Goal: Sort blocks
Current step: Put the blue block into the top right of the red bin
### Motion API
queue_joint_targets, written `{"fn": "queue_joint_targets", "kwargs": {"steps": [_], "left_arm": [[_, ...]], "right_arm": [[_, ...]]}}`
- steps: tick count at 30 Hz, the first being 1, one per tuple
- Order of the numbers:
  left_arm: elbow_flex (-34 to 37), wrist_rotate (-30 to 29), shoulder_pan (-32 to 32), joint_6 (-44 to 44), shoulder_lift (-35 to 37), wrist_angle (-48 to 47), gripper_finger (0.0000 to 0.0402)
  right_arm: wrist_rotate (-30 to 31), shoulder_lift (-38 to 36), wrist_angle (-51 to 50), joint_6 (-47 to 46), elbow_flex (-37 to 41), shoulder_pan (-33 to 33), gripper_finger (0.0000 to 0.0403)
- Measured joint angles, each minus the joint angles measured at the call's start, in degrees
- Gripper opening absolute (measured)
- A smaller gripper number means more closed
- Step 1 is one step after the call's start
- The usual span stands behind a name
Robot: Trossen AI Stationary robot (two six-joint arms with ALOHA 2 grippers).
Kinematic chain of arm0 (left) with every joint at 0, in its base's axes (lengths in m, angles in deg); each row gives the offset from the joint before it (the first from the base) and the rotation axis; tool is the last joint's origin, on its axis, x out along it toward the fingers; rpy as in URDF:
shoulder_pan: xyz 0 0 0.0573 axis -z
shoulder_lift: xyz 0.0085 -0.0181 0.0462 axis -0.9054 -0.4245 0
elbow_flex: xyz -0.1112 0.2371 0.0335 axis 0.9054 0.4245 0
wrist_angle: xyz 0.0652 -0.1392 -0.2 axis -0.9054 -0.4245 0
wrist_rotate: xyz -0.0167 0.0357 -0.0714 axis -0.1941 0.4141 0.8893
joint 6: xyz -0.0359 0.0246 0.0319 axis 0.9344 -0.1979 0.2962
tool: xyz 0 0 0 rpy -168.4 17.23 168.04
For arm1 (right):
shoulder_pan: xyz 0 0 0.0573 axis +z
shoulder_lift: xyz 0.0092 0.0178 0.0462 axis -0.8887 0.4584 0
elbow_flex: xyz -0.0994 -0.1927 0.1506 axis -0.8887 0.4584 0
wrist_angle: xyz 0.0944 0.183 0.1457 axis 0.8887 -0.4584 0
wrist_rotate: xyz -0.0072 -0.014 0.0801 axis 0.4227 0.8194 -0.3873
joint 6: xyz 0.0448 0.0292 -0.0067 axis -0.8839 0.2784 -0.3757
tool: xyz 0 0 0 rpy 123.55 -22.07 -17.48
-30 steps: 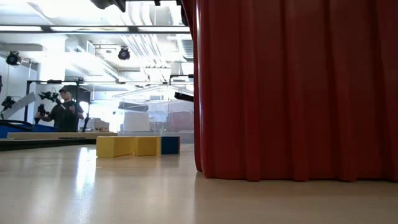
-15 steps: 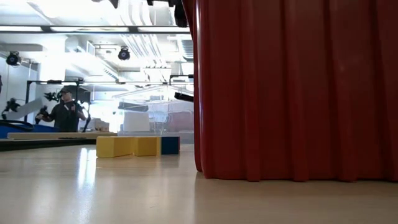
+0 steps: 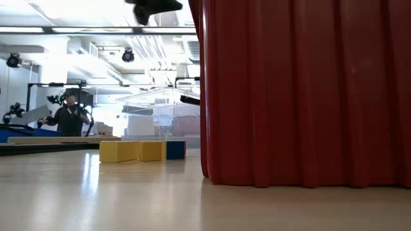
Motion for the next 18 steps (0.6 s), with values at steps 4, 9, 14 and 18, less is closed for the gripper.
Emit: {"fn": "queue_joint_targets", "kwargs": {"steps": [4,9,14,18], "left_arm": [[8.4,-4.5,0.1,2.3,3.9,4.0,0.0176],[21.4,-4.3,0.2,6.7,5.5,20.2,0.0180],[27.4,-4.0,0.3,7.7,5.2,27.4,0.0180],[28.3,-3.9,0.5,7.2,4.2,21.7,0.0179]], "right_arm": [[-5.1,1.2,6.9,0.5,1.2,0.0,0.0113],[-15.0,0.4,24.4,-0.5,5.7,0.0,0.0103],[-22.4,-0.7,46.3,-7.2,12.1,0.0,0.0100],[-21.0,-0.7,49.0,-8.9,14.4,0.0,0.0105]]}}
